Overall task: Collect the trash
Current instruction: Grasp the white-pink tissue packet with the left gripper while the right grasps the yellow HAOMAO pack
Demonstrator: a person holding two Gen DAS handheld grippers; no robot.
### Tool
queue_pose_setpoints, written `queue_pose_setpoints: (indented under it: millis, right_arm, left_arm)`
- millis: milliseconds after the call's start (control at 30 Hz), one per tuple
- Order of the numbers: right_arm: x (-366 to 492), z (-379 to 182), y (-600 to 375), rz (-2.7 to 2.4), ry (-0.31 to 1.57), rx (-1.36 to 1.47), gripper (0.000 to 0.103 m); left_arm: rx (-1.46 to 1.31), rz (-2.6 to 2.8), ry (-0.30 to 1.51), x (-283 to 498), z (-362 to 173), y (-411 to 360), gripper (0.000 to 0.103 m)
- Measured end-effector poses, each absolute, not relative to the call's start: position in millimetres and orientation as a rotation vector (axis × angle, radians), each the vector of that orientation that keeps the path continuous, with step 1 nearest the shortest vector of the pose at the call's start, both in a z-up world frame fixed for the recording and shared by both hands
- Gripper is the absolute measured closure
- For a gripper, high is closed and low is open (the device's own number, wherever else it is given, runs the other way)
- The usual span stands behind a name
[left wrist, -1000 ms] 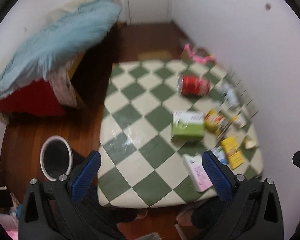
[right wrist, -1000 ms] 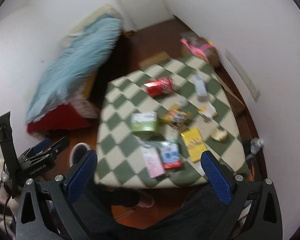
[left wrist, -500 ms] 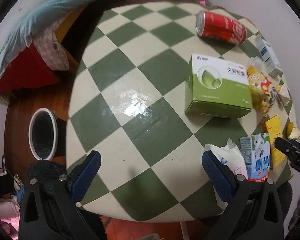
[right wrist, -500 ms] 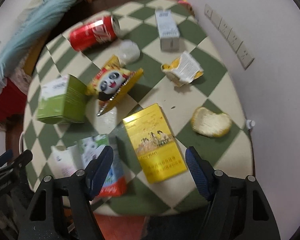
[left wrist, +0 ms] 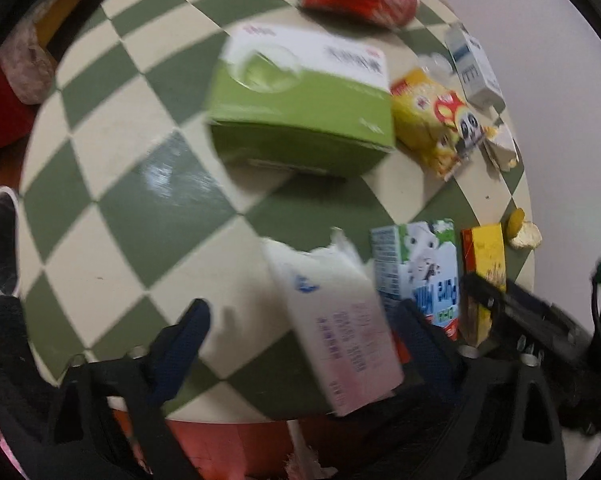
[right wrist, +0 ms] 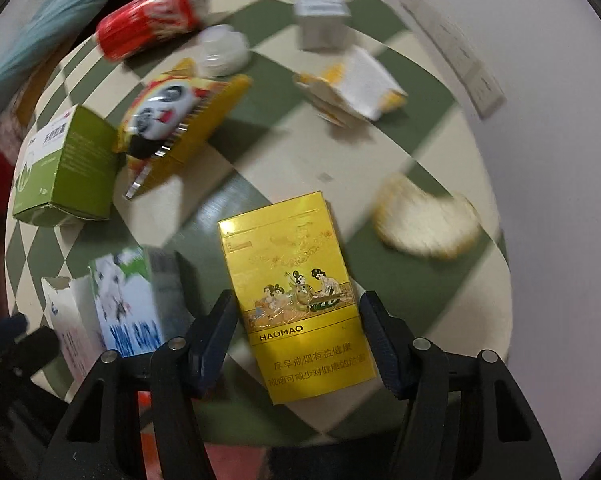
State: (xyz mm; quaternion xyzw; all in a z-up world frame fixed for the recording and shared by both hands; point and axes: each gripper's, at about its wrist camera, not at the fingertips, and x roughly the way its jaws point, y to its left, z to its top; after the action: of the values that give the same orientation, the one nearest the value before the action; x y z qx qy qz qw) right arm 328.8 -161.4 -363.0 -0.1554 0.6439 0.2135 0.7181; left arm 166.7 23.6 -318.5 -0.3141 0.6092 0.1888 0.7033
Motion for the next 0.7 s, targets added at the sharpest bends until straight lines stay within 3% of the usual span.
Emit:
queue_pose_setpoints:
  millis: [67,167,400,700]
  right_arm:
    - [321,-363,-170,0.465,1.433,-0.325,0.039]
    - [310,-364,-177,0.460,1.436,-0.327,0.039]
    - [287,-361,-184,0.450,1.438,-0.329,0.039]
    - [274,-357,-157,0.476,1.462,-0.463,0.033]
  left_arm:
    - [-0.709,0.419,1.372,171,-326,19,0.032]
    - [-0.701,0.409,1.353,172,-329,15,0.048]
    - [-0.472,0.428,1.400,160,-317,22,0.050]
    - [-0.535,0.424,1.456,148,-336,46,0.047]
